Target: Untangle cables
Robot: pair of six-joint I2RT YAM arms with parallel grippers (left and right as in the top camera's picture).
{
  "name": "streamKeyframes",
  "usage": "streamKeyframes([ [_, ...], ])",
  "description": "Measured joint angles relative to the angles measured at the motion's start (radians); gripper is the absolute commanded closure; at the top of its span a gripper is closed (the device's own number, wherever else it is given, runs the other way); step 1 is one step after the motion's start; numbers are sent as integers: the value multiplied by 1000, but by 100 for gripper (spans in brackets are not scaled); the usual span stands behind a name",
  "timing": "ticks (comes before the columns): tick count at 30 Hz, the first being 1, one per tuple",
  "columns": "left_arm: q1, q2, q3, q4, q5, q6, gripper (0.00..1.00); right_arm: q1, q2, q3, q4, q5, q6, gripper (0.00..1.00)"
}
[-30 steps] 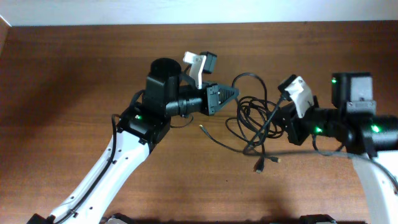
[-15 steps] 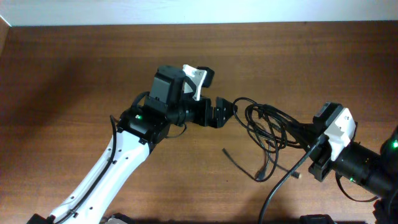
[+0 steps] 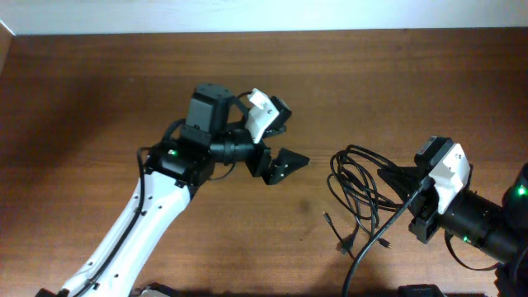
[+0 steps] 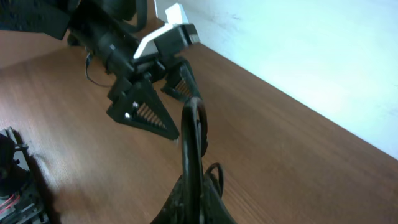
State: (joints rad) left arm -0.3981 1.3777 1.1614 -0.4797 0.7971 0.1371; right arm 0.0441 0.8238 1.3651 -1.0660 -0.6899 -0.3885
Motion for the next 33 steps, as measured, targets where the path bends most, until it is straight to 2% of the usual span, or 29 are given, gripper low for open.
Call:
streamKeyframes([
  [5, -4, -14, 0, -8, 95, 32, 1, 0, 0, 0, 1, -12, 1, 96],
  [9, -47, -14, 0, -23, 137, 112, 1, 0, 0, 0, 5, -24, 0, 96],
  [15, -111, -14, 0, -67, 84, 241, 1, 0, 0, 0, 42, -80, 17, 96],
  [28, -145, -14, 0, -13, 56, 264, 1, 0, 0, 0, 58, -218, 23, 96],
  [30, -161, -14, 0, -13, 58, 264, 12, 0, 0, 0, 64, -227, 23, 96],
  [32, -172, -14, 0, -13, 61, 270, 43, 0, 0, 0, 69, -233, 23, 96],
  [33, -175, -14, 0, -14, 62, 267, 65, 0, 0, 0, 71, -237, 23, 96],
])
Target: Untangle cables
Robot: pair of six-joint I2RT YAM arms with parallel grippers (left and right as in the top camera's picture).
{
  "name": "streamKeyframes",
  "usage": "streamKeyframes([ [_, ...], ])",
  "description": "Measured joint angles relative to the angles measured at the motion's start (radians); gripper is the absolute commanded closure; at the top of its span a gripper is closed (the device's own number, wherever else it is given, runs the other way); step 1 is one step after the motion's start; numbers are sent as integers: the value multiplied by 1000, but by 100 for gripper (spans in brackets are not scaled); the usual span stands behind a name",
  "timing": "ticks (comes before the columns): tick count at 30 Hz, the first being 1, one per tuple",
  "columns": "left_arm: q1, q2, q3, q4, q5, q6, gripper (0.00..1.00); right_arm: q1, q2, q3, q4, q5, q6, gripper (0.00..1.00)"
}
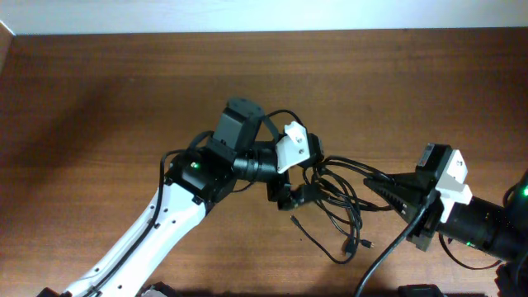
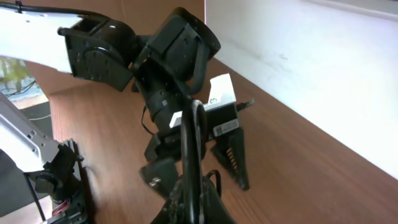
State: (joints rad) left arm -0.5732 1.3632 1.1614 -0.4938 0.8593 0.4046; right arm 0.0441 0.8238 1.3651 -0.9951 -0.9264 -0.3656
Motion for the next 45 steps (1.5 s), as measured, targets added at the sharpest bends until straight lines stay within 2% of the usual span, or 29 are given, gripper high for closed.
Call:
streamKeyframes([
  [1, -3, 0, 0, -3, 1, -1, 90, 0, 0, 0, 1, -1, 0, 96],
  [2, -4, 0, 0, -6, 2, -3, 100, 0, 0, 0, 1, -3, -1, 96],
  [11, -5, 0, 0, -25, 5, -5, 100, 0, 0, 0, 1, 2, 4, 96],
  [13, -5, 0, 0, -25, 5, -24, 100, 0, 0, 0, 1, 11, 10, 90],
  [16, -5, 0, 0, -18, -25, -90, 100, 1, 0, 0, -3, 92, 48, 88],
  [19, -5, 0, 0, -14, -132, -219, 100, 2, 0, 0, -31, 266, 135, 88],
  [20, -3, 0, 0, -15, -187, -276, 100, 3, 0, 1, -68, 415, 204, 83],
  [21, 4, 0, 0, -19, -279, -371, 100, 3, 0, 1, -80, 464, 227, 75],
  [23, 15, 0, 0, -18, -334, -437, 100, 3, 1, 2, -112, 570, 272, 53],
  [26, 32, 0, 0, -11, -397, -509, 100, 3, 1, 2, -149, 693, 316, 43],
  [29, 31, 0, 0, 14, -404, -529, 100, 3, 1, 2, -177, 684, 252, 32],
  [35, 31, 0, 0, 47, -270, -461, 100, 3, 20, 2, -214, 534, 43, 18],
  [42, 31, 0, 0, 66, -169, -411, 100, 3, 169, 3, -256, 422, -135, 17],
  [45, 31, 0, 0, 92, -151, -404, 100, 3, 259, 4, -289, 375, -203, 20],
])
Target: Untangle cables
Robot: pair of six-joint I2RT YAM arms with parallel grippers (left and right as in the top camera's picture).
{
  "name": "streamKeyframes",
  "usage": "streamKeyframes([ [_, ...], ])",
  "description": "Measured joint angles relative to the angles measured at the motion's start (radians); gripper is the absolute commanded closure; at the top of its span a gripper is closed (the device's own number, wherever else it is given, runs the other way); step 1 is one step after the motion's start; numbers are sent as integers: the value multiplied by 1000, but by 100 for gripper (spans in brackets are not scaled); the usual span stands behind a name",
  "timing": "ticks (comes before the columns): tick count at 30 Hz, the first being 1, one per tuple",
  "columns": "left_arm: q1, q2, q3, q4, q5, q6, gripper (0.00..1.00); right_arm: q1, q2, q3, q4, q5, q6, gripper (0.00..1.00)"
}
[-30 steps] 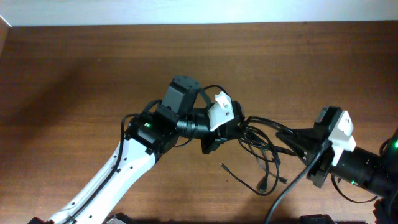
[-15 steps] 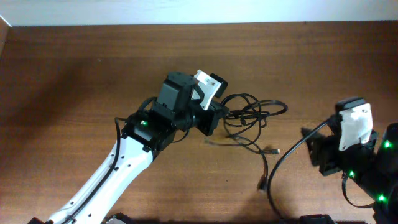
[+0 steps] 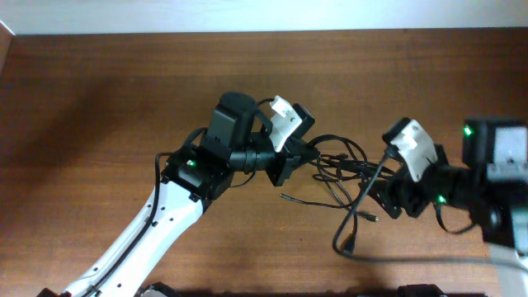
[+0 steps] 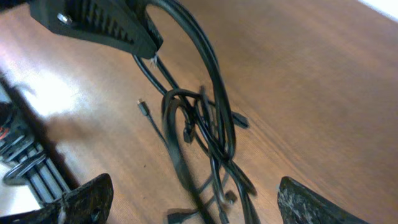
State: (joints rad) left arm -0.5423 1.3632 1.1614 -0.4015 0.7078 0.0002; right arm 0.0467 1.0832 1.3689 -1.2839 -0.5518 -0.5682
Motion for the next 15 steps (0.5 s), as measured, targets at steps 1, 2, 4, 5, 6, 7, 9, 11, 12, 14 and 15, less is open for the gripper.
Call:
streamKeyframes([
  [1, 0, 0, 0, 10, 3, -1, 100, 0, 25, 0, -4, -9, -14, 21],
  [2, 0, 0, 0, 21, 3, -2, 100, 0, 48, 0, -6, -17, -23, 25],
  [4, 0, 0, 0, 53, 8, -11, 100, 0, 93, 0, -7, -29, -39, 37],
  [5, 0, 0, 0, 66, 11, -18, 100, 0, 115, 0, -7, -34, -46, 40],
  [6, 0, 0, 0, 81, 16, -26, 100, 0, 143, 0, -7, -37, -61, 44],
  [7, 0, 0, 0, 99, 19, -37, 100, 0, 162, 0, -9, -41, -64, 47],
  [9, 0, 0, 0, 123, 19, -56, 100, 0, 184, 0, -12, -43, -66, 56],
  [11, 0, 0, 0, 146, 21, -78, 100, 0, 200, 0, -12, -45, -70, 61],
  [12, 0, 0, 0, 154, 22, -89, 100, 0, 207, 0, -14, -45, -71, 62],
  [14, 0, 0, 0, 160, 23, -100, 100, 0, 214, 0, -14, -45, -72, 62],
  [15, 0, 0, 0, 160, 23, -105, 100, 0, 215, 0, -14, -44, -72, 62],
])
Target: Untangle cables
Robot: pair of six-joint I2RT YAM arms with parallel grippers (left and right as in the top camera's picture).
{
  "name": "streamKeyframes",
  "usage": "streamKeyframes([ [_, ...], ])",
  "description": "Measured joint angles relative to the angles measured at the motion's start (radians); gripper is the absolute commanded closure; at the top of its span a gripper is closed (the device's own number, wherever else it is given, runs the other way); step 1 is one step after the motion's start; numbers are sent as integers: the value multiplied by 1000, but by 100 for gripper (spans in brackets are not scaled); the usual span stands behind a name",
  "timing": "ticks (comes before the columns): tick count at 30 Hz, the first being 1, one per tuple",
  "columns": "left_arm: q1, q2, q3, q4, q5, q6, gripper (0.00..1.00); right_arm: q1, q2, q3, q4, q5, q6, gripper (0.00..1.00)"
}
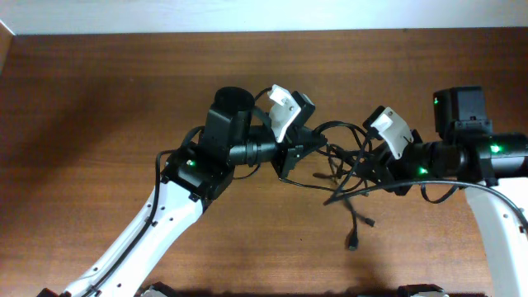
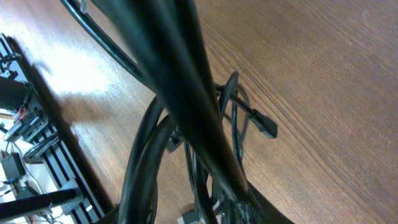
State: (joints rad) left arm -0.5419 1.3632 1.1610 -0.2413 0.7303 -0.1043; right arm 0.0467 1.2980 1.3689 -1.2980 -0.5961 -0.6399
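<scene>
A tangle of thin black cables (image 1: 342,161) hangs between my two grippers over the middle of the brown table. My left gripper (image 1: 299,157) is at the tangle's left side, shut on a cable loop. From the right, my right gripper (image 1: 373,173) reaches into the tangle. In the right wrist view thick black cable strands (image 2: 186,81) run straight out of the right gripper (image 2: 249,202), whose jaws look shut on them. A plug (image 2: 264,126) lies on the wood behind. Loose cable ends (image 1: 355,239) trail toward the front of the table.
The wooden table (image 1: 99,99) runs to a white wall (image 1: 247,15) at the back. The right arm's body (image 1: 487,157) stands at the right edge. A black frame (image 2: 31,143) shows beyond the table's edge in the right wrist view.
My right gripper was open in front of and to the right of the tangle. Now it is farther back, in the tangle, shut on the strands. The left gripper has shifted slightly and still holds its loop.
First my right gripper held a cable loop at the right, with the left gripper open and apart at the centre. Then the left gripper was at the tangle. Later the left held cables and the right stood open. Now both hold the tangle between them.
</scene>
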Motion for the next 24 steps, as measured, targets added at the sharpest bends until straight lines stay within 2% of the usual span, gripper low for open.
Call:
streamKeyframes([
  [5, 3, 0, 0, 35, 3, -45, 100, 0, 0, 0, -11, 10, 0, 62],
  [13, 96, 0, 0, 166, 17, -271, 100, 0, 0, 0, -26, 23, 0, 68],
  [19, 135, 0, -3, 320, 113, -422, 100, 0, 0, 0, -13, 22, 0, 71],
  [24, 136, 0, -3, 336, 190, -503, 100, 0, 0, 0, 1, 13, 0, 71],
])
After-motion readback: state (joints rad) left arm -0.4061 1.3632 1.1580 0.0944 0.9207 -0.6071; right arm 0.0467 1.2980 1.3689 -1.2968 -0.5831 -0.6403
